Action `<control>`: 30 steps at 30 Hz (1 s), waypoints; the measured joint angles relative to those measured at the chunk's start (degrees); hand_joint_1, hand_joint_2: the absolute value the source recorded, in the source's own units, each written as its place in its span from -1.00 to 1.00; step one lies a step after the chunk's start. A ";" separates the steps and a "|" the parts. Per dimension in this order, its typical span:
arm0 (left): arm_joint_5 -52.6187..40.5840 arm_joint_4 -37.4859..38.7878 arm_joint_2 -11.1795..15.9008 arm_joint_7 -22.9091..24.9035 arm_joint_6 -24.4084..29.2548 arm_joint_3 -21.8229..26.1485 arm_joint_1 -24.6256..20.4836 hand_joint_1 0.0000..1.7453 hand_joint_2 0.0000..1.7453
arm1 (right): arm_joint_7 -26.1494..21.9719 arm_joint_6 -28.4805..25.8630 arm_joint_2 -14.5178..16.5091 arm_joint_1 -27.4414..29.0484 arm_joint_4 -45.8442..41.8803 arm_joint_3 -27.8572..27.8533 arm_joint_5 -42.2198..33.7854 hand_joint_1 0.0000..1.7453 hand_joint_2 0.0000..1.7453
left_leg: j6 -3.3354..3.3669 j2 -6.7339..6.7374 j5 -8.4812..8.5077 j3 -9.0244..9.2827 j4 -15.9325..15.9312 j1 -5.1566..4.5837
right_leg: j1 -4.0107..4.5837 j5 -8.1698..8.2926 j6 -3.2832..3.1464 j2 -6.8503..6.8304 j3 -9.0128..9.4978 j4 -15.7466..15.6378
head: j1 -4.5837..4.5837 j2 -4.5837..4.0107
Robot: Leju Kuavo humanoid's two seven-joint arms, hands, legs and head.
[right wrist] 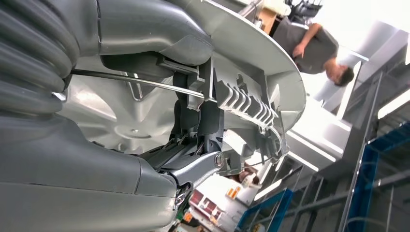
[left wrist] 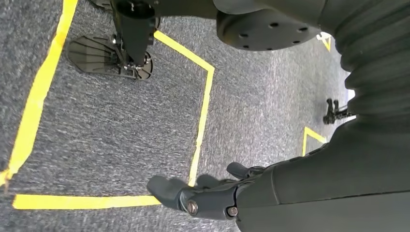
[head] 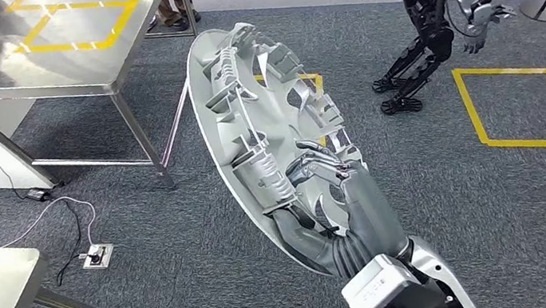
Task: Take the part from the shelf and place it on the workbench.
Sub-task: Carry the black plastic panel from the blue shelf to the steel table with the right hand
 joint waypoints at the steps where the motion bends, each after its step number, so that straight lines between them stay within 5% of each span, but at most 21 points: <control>1: 0.10 0.02 0.00 -0.02 0.08 0.01 0.08 -1.00 1.00 | -0.04 0.05 0.03 -0.02 0.00 0.03 0.05 1.00 1.00 | 0.34 -0.66 0.15 -0.04 -0.10 0.08 | -0.17 -0.42 0.38 0.73 -0.12 0.42 | 0.02 0.00; 4: 0.27 0.00 0.05 -0.07 0.32 0.11 -0.01 -1.00 1.00 | -0.17 0.11 0.07 0.05 0.03 0.05 0.10 1.00 1.00 | 1.08 -2.71 0.56 -0.13 -0.32 0.39 | -0.71 -4.71 1.15 5.35 -3.57 8.03 | 0.28 0.00; 6: 0.29 0.01 0.07 -0.11 0.37 0.16 -0.05 -1.00 1.00 | -0.21 0.16 0.05 0.21 0.10 0.05 0.13 1.00 1.00 | 1.22 -4.28 0.63 -0.38 -0.15 0.37 | -0.77 -7.32 1.28 6.39 -7.42 15.50 | 0.40 0.00; 7: 0.29 0.02 0.05 -0.11 0.37 0.16 0.02 -1.00 1.00 | -0.21 0.19 0.05 0.24 0.13 0.06 0.14 1.00 1.00 | 1.23 -5.12 0.64 -0.47 -0.02 0.35 | -0.76 -7.14 1.23 6.52 -8.30 16.90 | 0.40 0.00; 9: 0.31 0.04 0.05 -0.10 0.37 0.16 0.13 -1.00 1.00 | -0.22 0.22 0.05 0.24 0.19 0.06 0.15 1.00 1.00 | 1.15 -6.83 0.68 -0.53 0.22 0.35 | -0.78 -3.75 0.89 7.12 -6.53 12.62 | 0.41 0.00; 11: 0.31 0.01 0.02 -0.17 0.37 0.16 0.10 -1.00 1.00 | -0.23 0.23 0.05 0.25 0.20 0.06 0.15 1.00 1.00 | 0.80 -8.40 0.81 -0.64 0.33 0.39 | -0.79 -0.47 0.42 9.59 -2.67 4.40 | 0.40 0.00; 13: 0.31 -0.02 -0.01 -0.25 0.35 0.19 0.09 -1.00 1.00 | -0.27 0.25 0.04 0.24 0.23 0.05 0.15 1.00 1.00 | 0.08 -9.64 1.10 -0.98 0.19 0.51 | -0.59 0.39 0.06 11.14 -0.96 0.54 | 0.42 0.00; 15: 0.31 0.02 0.00 -0.27 0.33 0.20 0.22 -1.00 1.00 | -0.33 0.25 0.05 0.18 0.25 0.05 0.16 1.00 1.00 | -0.77 -10.63 1.47 -1.35 -0.16 0.62 | -0.47 0.68 -0.43 10.10 -0.89 0.21 | 0.41 0.00; 16: 0.31 0.04 -0.01 -0.27 0.34 0.20 0.32 -1.00 1.00 | -0.33 0.25 0.10 0.15 0.26 0.06 0.17 1.00 1.00 | -1.02 -10.03 1.36 -1.56 0.00 0.60 | -0.52 0.90 -0.81 9.43 -0.73 -0.07 | 0.37 0.00; 19: 0.27 0.06 -0.05 -0.27 0.37 0.20 0.28 -1.00 1.00 | -0.37 0.21 0.18 0.10 0.28 0.05 0.21 1.00 1.00 | -1.51 -4.60 -2.75 -4.59 6.34 0.37 | -0.60 1.34 -1.82 7.02 -0.40 -0.68 | -0.04 0.00; 22: 0.16 0.05 -0.06 -0.23 0.37 0.20 0.12 -1.00 1.00 | -0.37 0.21 0.16 0.15 0.44 0.04 0.21 1.00 1.00 | -2.12 -2.72 -6.89 -8.75 15.97 0.57 | -0.46 1.28 -1.98 4.44 -0.57 -0.64 | -0.19 0.00; 24: 0.11 0.05 0.03 -0.14 0.37 0.20 0.18 -1.00 1.00 | -0.41 0.22 0.16 0.13 0.50 0.04 0.17 1.00 1.00 | -2.33 -2.12 -4.78 -6.59 12.88 0.68 | -0.50 1.19 -1.85 2.87 -0.56 -0.57 | -0.20 0.00; 27: 0.07 -0.03 0.10 -0.04 0.37 0.20 0.01 -1.00 1.00 | -0.45 0.30 0.16 0.11 0.50 0.04 0.09 1.00 1.00 | -1.79 1.39 -0.67 -0.19 1.74 0.56 | -0.23 0.71 -1.06 0.96 -0.40 -0.07 | -0.15 0.00; 28: 0.05 -0.05 0.08 -0.02 0.37 0.20 -0.05 -1.00 1.00 | -0.47 0.34 0.15 0.11 0.50 0.04 0.07 1.00 1.00 | -1.38 1.99 -0.33 0.47 0.40 0.48 | -0.06 0.58 -0.72 0.45 -0.35 0.08 | -0.09 0.00; 30: 0.04 -0.03 0.05 -0.01 0.37 0.20 -0.07 -1.00 1.00 | -0.51 0.39 0.15 0.07 0.50 0.05 0.06 1.00 1.00 | -0.51 0.86 -0.17 0.13 0.32 0.33 | -0.04 0.48 -0.09 -0.64 -0.21 0.11 | 0.02 0.00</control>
